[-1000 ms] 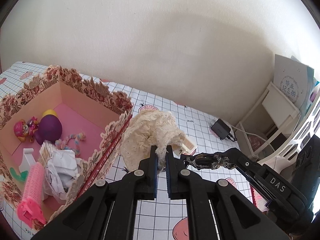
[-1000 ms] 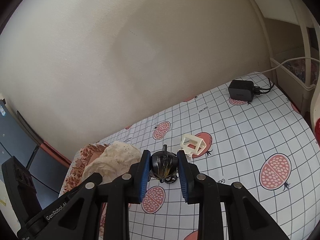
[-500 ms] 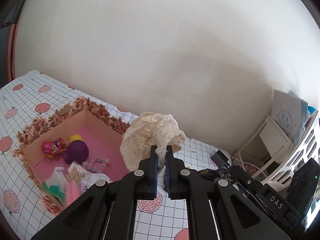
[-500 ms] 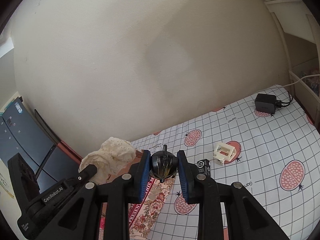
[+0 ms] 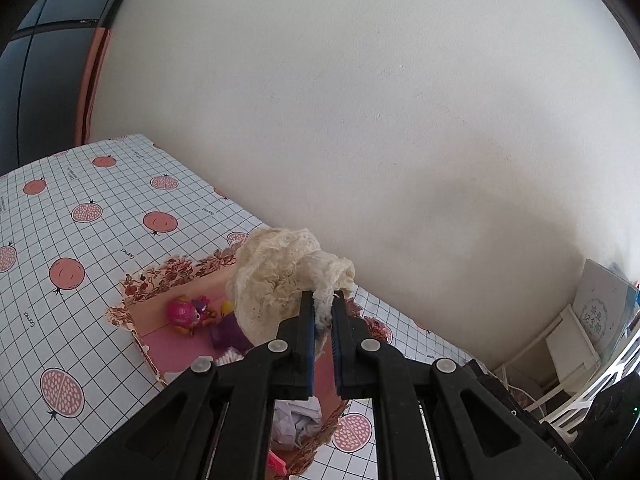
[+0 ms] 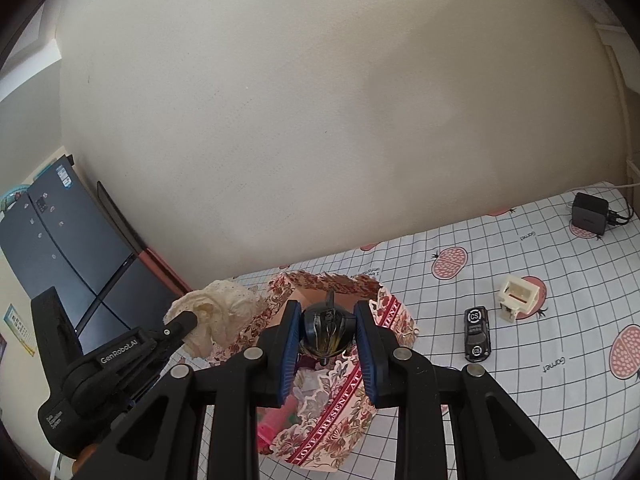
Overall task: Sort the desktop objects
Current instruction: 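Lift the lace cloth and robot figure and carry them over the box with both tools, then lower the lace cloth and robot figure into the gift box with both tools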
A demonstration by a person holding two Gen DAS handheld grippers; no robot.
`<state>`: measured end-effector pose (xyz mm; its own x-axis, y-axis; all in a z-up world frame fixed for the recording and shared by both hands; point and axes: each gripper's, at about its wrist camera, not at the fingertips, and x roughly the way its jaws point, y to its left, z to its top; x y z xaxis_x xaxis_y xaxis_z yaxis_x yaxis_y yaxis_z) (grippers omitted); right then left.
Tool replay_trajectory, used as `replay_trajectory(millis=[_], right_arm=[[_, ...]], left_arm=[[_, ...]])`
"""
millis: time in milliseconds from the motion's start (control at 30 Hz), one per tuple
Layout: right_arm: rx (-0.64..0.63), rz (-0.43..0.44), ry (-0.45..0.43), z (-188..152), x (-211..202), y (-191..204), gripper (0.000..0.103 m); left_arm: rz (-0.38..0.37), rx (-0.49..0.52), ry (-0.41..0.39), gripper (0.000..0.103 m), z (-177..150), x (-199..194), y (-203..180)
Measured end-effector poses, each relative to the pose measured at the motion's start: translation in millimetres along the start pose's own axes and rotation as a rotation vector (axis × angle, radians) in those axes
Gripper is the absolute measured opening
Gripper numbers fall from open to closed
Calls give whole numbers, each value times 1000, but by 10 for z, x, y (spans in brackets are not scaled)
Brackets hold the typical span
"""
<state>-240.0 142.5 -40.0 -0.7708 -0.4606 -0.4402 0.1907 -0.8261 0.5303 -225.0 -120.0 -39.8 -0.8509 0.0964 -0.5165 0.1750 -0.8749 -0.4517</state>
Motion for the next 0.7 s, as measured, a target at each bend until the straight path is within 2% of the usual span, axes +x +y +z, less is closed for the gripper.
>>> replay_trajectory(millis=[167,267,500,700], right_arm=[[-16,59,-1,-4,3,123,29],[-51,38,4,-25,30,190,29],[-39,41,-5,-80,88,267,29],[-72,46,27,-188,256,384,29]], left_arm=[[39,23,12,7,-51,-14,11],[14,-7,9,7,-50,-41,64],[30,-32,-17,7,29,-119,264],[48,-110,-34,7,55,-158,501]])
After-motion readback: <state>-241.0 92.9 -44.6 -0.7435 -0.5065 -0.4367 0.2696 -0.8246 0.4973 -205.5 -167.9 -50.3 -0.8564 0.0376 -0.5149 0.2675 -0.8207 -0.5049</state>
